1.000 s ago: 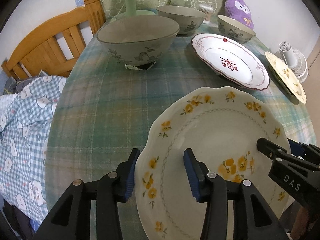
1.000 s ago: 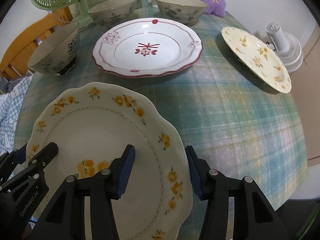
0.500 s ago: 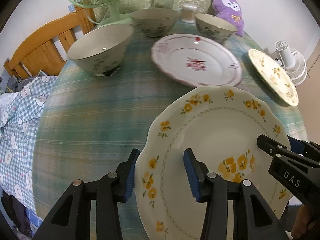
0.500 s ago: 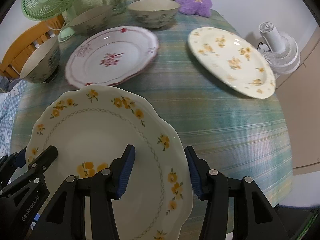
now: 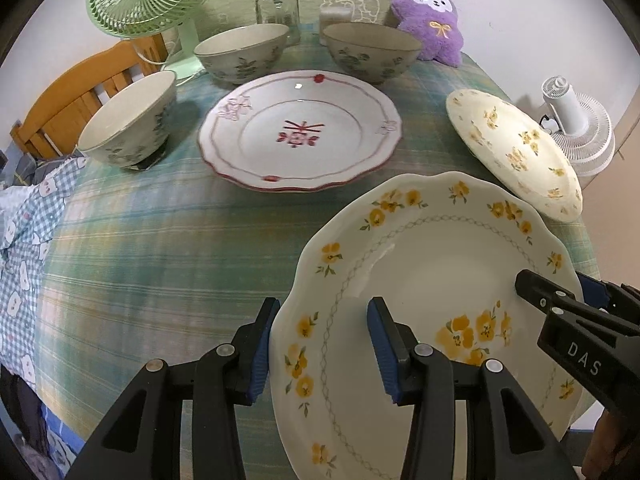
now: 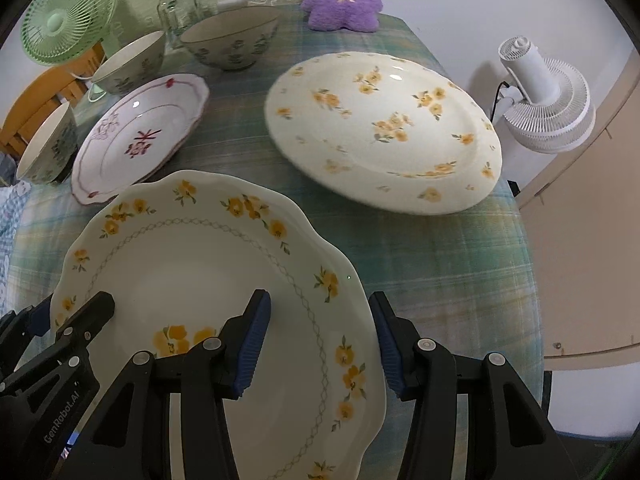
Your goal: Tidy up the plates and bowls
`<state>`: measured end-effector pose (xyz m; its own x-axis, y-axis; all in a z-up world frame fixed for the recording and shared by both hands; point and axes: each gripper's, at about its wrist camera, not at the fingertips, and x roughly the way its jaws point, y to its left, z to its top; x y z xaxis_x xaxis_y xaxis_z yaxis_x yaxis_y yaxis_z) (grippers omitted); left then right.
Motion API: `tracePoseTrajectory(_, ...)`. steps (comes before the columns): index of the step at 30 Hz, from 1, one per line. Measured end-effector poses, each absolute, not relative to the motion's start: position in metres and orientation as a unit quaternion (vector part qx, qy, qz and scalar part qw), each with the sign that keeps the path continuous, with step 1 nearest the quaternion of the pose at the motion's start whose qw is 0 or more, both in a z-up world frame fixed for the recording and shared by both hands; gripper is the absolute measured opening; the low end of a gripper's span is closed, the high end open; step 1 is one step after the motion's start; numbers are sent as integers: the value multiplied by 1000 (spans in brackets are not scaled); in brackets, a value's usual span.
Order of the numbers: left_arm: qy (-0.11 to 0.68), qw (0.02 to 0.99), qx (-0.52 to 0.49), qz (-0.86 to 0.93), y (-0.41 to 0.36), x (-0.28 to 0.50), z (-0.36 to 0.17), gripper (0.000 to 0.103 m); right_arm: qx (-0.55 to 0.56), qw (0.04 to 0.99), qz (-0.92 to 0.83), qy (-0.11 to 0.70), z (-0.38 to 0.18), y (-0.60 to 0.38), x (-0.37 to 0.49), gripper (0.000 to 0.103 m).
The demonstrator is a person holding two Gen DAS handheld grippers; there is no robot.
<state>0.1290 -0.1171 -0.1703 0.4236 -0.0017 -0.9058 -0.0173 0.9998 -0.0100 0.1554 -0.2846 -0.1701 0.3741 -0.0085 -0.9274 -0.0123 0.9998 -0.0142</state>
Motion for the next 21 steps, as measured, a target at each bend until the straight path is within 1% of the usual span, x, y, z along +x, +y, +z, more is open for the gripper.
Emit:
tracePoseTrajectory(14,544,839,-15,22,-120,141,-184,47,-7,824,14,566,-183,-292,165,54)
tracePoseTrajectory(16,544,839,-10,22,-121,141,-185,48,-10,823,9,567,-184,-291,166,54)
tracePoseTrajectory(17,546,838,-7,22,-122,142,-185,50,-9,824,8,567,-184,-291,166,56)
tracePoseTrajectory(19,552,834,5,20,-126,142,-188,56,-5,824,7,567,-184,-290,166,57)
tracePoseTrajectory(21,552,834,11,23,-128,142,-186,57,-2,824,15,567,-183,-290,165,62)
